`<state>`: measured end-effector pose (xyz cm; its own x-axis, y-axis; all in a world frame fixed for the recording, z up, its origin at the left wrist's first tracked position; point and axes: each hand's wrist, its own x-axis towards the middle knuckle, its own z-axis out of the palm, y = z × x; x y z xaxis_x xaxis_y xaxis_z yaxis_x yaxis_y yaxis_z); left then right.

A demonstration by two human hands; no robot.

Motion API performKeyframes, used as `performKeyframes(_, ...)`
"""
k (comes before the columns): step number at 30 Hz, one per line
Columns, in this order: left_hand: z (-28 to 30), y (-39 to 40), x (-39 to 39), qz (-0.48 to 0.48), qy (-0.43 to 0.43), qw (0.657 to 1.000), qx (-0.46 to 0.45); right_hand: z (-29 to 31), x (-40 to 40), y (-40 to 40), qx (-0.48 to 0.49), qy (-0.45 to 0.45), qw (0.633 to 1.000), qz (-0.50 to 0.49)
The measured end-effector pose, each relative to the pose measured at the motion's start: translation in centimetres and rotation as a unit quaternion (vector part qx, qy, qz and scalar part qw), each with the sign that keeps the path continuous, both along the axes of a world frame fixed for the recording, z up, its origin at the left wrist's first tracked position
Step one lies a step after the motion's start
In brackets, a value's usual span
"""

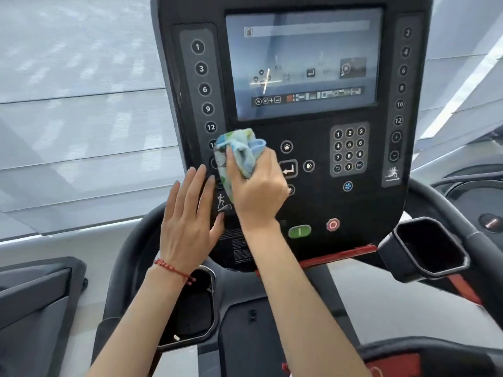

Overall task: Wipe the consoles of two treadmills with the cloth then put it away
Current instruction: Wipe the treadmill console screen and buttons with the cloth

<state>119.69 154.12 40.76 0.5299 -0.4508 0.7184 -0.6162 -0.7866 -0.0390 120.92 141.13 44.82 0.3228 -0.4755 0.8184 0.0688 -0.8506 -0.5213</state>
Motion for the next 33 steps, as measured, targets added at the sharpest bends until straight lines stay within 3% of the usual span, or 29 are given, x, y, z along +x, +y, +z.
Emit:
performKeyframes(6, -0.2, 0.4, 0.0, -0.01, 0.01, 1.0, 0.002, -0.9, -0.2, -1.1, -0.037, -0.006, 0.999, -0.005)
performKeyframes(12, -0.4, 0.7, -0.1, -0.016, 0.013, 1.0, 0.012, -1.7, -1.6, -7.5, 0.121, -0.047, 0.985, -0.117)
performKeyframes(16, -0.5, 1.0, 0.0, -0.03, 0.011, 0.999, 0.017, -1.7, -1.7, -6.0, 0.165, -0.039, 0.977, -0.128)
performKeyframes(23, -1.5, 1.7, -0.3, -0.05, 0.018, 0.998, 0.019, -4.9, -2.8, 2.0, 0.027, 0.006, 1.0, -0.012)
performKeyframes(28, -1.9, 2.2, -0.9, -0.058, 0.036, 0.997, 0.02, -5.2, -2.9, 1.0, -0.031, 0.016, 0.999, -0.006)
performKeyframes(30, -1.9, 2.1, -1.0, -0.052, 0.033, 0.998, 0.019, -5.1, -3.1, -0.8, -0.021, 0.007, 0.999, -0.027)
performKeyframes(33, -1.9, 1.9, -1.1, -0.044, 0.031, 0.998, 0.015, -5.1, -3.6, -5.3, 0.071, -0.019, 0.992, -0.104)
